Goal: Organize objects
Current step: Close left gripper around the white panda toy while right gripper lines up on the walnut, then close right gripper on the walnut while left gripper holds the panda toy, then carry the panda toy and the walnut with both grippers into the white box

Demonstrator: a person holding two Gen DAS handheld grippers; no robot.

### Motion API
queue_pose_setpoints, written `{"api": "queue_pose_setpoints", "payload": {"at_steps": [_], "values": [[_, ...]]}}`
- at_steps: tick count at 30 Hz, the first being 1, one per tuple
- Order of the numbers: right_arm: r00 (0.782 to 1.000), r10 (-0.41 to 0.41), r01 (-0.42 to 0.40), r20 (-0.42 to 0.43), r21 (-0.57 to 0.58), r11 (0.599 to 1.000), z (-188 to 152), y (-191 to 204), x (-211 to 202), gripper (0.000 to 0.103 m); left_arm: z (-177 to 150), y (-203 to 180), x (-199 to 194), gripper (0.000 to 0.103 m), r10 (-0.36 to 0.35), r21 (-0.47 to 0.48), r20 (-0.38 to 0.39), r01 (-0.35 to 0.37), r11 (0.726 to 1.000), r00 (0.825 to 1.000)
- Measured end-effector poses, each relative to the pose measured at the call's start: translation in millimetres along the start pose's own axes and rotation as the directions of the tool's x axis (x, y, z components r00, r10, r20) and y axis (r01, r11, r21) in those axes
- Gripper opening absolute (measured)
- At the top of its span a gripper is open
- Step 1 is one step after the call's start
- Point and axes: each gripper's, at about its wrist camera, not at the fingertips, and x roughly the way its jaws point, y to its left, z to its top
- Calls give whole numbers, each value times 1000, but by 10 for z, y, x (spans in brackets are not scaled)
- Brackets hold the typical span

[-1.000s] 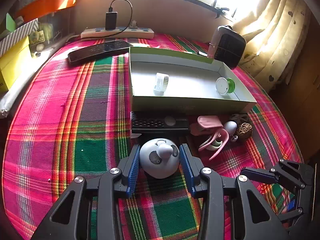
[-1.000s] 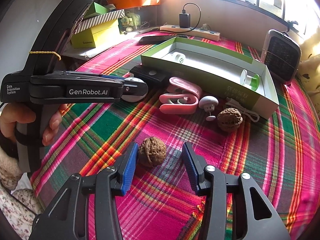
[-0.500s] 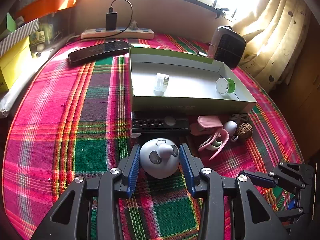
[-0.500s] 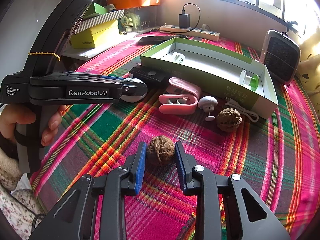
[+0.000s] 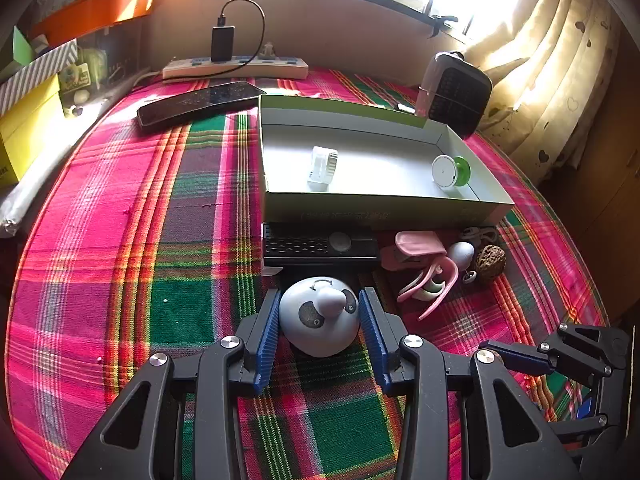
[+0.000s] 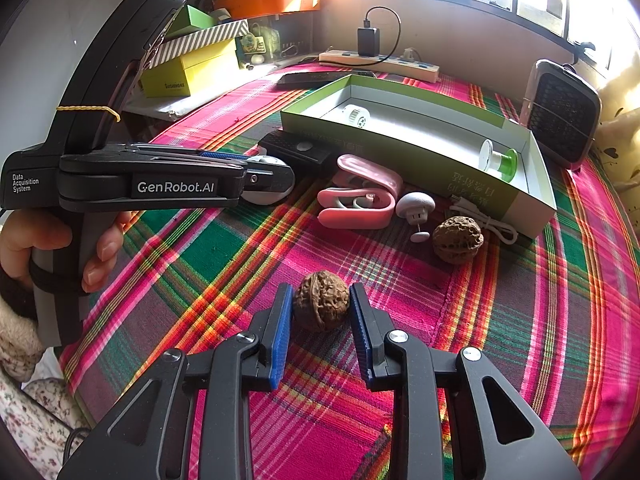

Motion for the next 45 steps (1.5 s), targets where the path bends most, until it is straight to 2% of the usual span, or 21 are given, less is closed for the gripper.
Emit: {"api": "queue_pose_setpoints", "payload": {"at_steps": [12, 31, 45], "values": [[1000, -13, 13, 4, 3, 1000, 11, -20, -6, 29, 25, -10, -67, 28, -4, 8, 21, 4, 1000, 1000], [999, -26, 25, 27, 13, 1000, 31, -27, -66, 29, 10, -57, -90, 28, 8, 29, 24, -8, 1000, 1000], [994, -55, 52, 99, 28, 998, 283, -139, -252, 30, 175, -180, -327, 28, 1, 71, 85, -7, 997, 996]]}}
